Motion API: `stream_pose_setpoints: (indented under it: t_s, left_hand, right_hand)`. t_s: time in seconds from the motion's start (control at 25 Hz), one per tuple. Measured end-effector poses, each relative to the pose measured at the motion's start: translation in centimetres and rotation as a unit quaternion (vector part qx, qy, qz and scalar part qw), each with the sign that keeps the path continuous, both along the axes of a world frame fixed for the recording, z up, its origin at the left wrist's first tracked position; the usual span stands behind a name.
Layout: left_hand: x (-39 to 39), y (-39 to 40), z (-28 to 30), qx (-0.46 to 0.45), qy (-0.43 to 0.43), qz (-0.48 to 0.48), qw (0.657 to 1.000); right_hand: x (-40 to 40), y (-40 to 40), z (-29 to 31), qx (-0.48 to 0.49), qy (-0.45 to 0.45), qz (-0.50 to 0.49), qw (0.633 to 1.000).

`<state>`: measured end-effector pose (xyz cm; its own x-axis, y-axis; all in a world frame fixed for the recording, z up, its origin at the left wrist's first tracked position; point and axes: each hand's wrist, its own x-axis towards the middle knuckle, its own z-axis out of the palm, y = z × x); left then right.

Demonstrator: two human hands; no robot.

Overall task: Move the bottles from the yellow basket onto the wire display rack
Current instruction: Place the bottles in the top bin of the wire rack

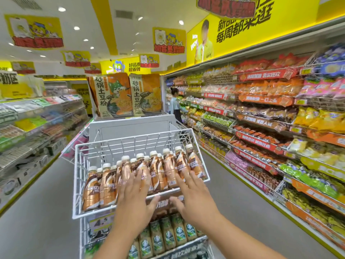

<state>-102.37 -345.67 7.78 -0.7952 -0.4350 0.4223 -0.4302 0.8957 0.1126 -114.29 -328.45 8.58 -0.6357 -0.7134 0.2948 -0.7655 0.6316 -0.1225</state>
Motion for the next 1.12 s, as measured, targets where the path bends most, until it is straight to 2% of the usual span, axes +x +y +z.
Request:
stream_pose_setpoints:
  t_s: [0.32, 0.56, 0.76, 0.92, 1.12]
  left_hand:
    - [2.2, 18.4, -0.1, 0.009, -0.038, 0.004, 0.999]
    - [4.3, 29.7, -0.8, 0.005, -0.061, -0.034, 0.998]
    - [5.1, 36.1, -0.7, -0.018, -0.053, -0.1, 0.993]
    - [6.6, 40.6, -2.1, -0.07, -0.063, -0.163, 0.982]
    - [9.3, 47.4, -4.7, -0.037, -0.058, -0.233, 0.97]
  right_hand:
    - [2.2, 18.3, -0.9, 0.011, -0.012, -0.015, 1.0]
    - [5.4, 30.7, -2.1, 0.002, -0.024, -0.036, 0.999]
    - [7.9, 39.4, -2.9, -0.002, -0.027, -0.111, 0.993]
    - [11.7, 45.8, -4.0, 0.014, -0.026, -0.194, 0.981]
    - [17.9, 53.2, -5.9, 0.05, -0.049, -0.276, 0.959]
